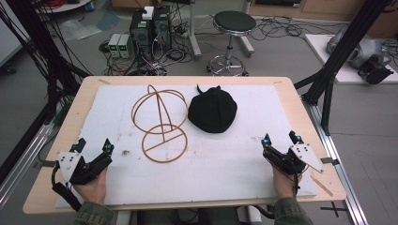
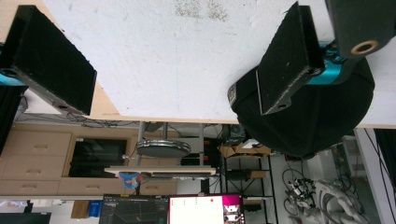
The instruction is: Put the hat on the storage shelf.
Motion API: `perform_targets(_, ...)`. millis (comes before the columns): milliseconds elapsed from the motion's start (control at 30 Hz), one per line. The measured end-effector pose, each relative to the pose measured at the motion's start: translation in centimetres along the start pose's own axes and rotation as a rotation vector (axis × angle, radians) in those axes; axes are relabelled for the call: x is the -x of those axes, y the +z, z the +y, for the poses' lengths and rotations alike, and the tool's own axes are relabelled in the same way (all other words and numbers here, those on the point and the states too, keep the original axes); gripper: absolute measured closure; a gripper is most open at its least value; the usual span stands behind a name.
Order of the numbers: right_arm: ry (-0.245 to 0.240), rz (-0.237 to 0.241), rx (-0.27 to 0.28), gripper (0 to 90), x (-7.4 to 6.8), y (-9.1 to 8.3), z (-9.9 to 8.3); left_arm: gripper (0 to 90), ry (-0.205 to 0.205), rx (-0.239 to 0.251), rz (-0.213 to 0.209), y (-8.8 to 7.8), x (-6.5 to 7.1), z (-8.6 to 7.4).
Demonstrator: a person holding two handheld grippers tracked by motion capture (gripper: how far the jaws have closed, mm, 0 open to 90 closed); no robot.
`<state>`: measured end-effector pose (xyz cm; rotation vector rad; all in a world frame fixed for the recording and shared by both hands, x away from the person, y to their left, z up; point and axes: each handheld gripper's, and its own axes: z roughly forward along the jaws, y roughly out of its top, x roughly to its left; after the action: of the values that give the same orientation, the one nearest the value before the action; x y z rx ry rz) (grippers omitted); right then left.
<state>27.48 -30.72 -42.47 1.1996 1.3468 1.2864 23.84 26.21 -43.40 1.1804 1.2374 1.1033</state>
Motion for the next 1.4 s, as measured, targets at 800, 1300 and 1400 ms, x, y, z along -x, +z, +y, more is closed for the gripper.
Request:
perform_targets(800, 0.021, -0.015, 0.0, 11.3, 0.7, -0.5, -0.1, 17.4, 0.008, -0.008, -0.015, 0.6, 0.5, -0.1)
perform_targets(1300, 0.09, 0.076, -0.064, 11.2, 0.4, 0.7, 1.3, 17.4, 0.058, -0.015, -0.026, 0.0, 0.7, 0.0)
perform_targets(1400, 0.066, 0.105, -0.077, 11.2, -0.1, 0.8, 1.7, 17.4, 0.066, -0.025, -0.039, 0.0, 0.9, -0.1)
